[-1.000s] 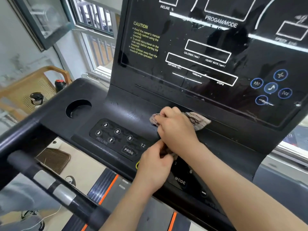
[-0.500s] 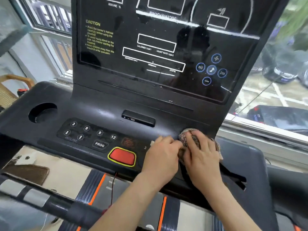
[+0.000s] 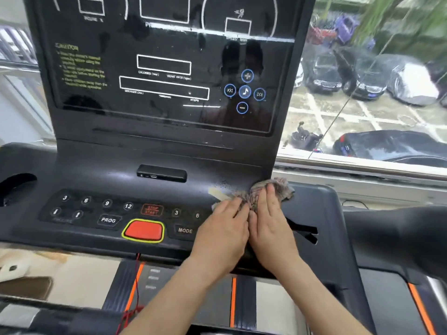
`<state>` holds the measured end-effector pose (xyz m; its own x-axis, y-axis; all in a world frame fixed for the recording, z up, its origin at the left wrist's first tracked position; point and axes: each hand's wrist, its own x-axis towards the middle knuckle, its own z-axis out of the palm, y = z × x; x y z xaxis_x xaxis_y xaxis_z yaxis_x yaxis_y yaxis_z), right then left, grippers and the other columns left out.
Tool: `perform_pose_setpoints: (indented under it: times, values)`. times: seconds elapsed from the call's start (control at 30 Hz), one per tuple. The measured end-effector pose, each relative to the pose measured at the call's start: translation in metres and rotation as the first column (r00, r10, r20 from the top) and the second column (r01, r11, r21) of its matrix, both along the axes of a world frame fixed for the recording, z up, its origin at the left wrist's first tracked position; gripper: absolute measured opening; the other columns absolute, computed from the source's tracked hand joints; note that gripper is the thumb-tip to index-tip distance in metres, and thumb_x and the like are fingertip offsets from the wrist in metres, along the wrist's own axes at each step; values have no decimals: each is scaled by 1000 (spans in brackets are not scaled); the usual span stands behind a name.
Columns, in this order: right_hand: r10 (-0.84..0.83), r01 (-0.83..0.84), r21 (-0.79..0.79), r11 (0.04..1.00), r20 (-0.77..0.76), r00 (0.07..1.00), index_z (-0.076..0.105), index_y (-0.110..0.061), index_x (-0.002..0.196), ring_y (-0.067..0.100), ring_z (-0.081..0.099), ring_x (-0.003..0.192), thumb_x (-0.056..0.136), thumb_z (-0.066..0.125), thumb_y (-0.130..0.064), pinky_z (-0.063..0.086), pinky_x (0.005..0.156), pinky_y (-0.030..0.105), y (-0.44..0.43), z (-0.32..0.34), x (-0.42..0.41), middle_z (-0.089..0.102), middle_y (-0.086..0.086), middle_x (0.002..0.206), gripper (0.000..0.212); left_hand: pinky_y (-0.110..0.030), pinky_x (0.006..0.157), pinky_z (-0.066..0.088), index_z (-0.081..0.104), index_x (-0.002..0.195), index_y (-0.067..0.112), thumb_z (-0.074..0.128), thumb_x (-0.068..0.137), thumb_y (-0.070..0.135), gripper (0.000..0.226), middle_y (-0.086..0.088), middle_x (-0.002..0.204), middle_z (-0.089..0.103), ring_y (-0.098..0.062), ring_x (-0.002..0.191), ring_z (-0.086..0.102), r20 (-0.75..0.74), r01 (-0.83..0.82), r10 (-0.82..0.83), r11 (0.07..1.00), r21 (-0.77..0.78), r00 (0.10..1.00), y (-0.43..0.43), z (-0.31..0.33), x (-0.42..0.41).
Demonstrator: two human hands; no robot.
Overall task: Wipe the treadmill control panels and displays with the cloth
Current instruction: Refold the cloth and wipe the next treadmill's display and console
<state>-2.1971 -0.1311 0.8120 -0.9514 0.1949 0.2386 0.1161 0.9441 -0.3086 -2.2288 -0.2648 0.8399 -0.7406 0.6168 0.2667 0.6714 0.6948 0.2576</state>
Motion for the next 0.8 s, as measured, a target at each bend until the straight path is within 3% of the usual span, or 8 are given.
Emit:
perform_pose_setpoints:
  times: [0.07, 0.2, 0.3, 0.37, 0.47, 0.63, 0.7, 0.8]
  values:
    - [6, -6, -5, 1000, 20, 1000, 39, 10, 139, 39, 43, 133, 104, 11, -39, 41, 106, 47, -11, -2, 30, 36, 31, 146, 66, -34, 108, 33, 67, 113, 5, 36, 91, 24, 42, -13, 119, 63, -28, 114, 57, 29, 77, -76, 996, -52, 997, -10, -3, 17]
    - [-28, 27, 10, 1000, 65, 997, 39, 7, 140, 32, 46, 132, 99, 20, -43, 29, 110, 42, -9, -1, 28, 41, 25, 146, 68, -42, 106, 40, 61, 123, 8, 33, 95, 29, 45, -11, 133, 57, -27, 127, 50, 62, 39, -34, 996, -81, 998, -14, -16, 26]
    - [-60, 69, -138, 988, 74, 995, 9, 4, 151, 27, 24, 145, 98, 21, -46, 14, 117, 40, -2, 12, -7, 21, 19, 158, 73, -46, 105, 41, 53, 135, 10, 33, 93, 34, 53, -11, 143, 49, -28, 133, 45, 52, -51, 55, 997, -65, 997, -3, -18, 5]
    - [-120, 149, -339, 929, 105, 987, -1, -4, 153, 29, 26, 142, 102, 33, -39, 20, 115, 37, 7, 20, -33, 25, 15, 157, 71, -46, 110, 36, 44, 142, 10, 29, 92, 35, 59, -10, 149, 41, -27, 139, 37, 67, -82, 85, 995, -56, 994, 8, -17, -10]
    - [-206, 201, -614, 763, 64, 977, 20, -17, 153, 24, 52, 120, 98, 51, -33, 39, 90, 25, 21, 30, -55, 55, 5, 131, 65, -45, 114, 26, 33, 147, 8, 27, 93, 32, 60, -11, 155, 29, -26, 144, 24, 71, -101, 101, 995, 5, 992, 26, -11, -24]
    - [-263, 93, -792, 603, -88, 961, 32, -20, 150, -4, 51, 98, 94, 61, -17, 28, 73, -7, 24, 56, -66, 53, -18, 116, 63, -45, 115, 26, 18, 149, 0, 30, 90, 26, 66, -14, 158, 9, -28, 147, 12, -29, -35, 36, 999, 34, 999, 42, 3, -39]
    - [-276, 55, -765, 642, -164, 947, 29, -20, 151, -1, 52, 101, 95, 59, -17, 27, 77, -7, 25, 76, -82, 55, -12, 121, 64, -45, 117, 21, 16, 150, 0, 28, 88, 27, 69, -14, 158, 8, -28, 148, 9, -67, -42, 45, 998, 55, 997, 50, 19, -50]
    - [-243, -59, -646, 761, -369, 897, 19, -12, 153, 13, 35, 137, 94, 58, -15, 24, 109, 13, 34, 121, -121, 36, 3, 152, 71, -42, 117, 15, 22, 150, 0, 37, 86, 24, 70, -15, 158, 16, -29, 147, 12, -184, -84, 101, 992, 95, 978, 60, 65, -75]
